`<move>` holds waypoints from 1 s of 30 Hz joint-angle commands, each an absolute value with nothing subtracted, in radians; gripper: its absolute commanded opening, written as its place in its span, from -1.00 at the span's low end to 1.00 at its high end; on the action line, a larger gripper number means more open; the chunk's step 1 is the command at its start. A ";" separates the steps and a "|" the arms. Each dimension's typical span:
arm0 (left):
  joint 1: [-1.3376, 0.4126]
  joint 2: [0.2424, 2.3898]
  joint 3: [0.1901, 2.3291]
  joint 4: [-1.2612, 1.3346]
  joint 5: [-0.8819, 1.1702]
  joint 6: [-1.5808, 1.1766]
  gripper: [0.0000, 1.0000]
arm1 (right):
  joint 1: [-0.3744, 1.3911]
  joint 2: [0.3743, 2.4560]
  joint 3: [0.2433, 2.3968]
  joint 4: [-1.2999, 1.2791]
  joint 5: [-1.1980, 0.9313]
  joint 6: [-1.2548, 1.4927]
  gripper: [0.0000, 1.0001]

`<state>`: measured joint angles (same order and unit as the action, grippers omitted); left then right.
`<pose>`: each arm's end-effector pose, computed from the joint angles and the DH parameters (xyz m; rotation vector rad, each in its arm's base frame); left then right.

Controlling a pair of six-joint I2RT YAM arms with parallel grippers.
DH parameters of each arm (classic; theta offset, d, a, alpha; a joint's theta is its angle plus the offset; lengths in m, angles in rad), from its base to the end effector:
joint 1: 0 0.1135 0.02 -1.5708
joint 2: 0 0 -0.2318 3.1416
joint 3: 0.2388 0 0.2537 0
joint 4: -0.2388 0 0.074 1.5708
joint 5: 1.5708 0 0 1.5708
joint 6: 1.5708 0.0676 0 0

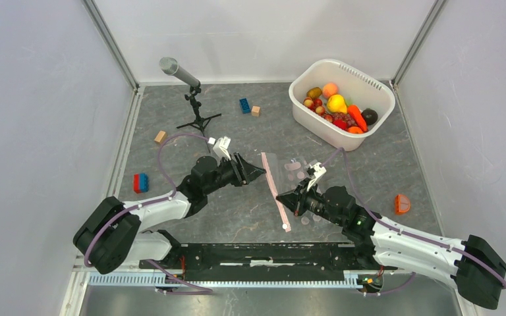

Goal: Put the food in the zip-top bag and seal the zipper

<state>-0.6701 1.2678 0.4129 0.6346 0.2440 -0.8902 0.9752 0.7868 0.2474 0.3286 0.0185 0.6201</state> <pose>0.2204 -0.1955 0.1576 -0.0243 1.9932 -1.2904 0.1341 0.1956 0.1729 -0.3262 1.8997 1.1031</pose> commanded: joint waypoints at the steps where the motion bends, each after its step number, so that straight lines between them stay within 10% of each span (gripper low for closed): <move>1: -0.675 1.269 0.432 0.665 0.236 -0.913 0.17 | 0.978 0.777 0.251 0.371 0.010 0.610 -1.00; 30: -0.715 1.356 0.423 0.869 0.415 -1.016 0.14 | 0.979 0.784 0.228 0.426 0.014 0.591 -1.00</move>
